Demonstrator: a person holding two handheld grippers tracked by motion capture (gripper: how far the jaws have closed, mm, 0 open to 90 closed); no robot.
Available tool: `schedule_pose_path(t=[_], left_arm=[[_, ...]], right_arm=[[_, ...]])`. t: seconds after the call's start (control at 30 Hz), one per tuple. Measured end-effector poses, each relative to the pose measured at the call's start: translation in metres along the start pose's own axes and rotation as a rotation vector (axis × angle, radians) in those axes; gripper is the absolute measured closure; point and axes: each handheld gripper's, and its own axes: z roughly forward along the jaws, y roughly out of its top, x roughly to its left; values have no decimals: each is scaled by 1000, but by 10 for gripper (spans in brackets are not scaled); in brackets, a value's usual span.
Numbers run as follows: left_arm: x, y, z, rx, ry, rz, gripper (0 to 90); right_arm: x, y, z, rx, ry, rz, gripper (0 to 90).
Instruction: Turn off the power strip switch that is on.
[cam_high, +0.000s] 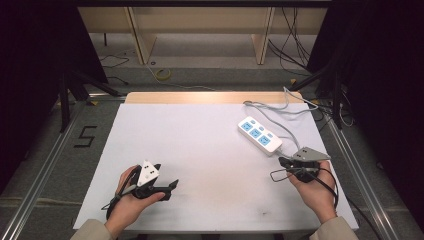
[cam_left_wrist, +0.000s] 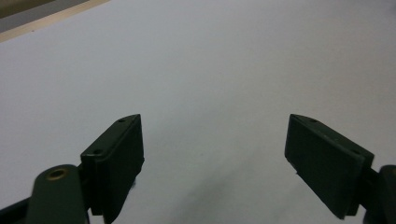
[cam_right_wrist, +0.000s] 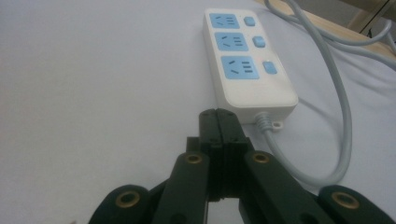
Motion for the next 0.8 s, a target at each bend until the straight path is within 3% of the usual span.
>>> schedule_pose_path(t=[0.8], left_arm=[[1,0,0,1,5,-1,191]], right_arm=[[-9,24,4,25,0,-13,900]])
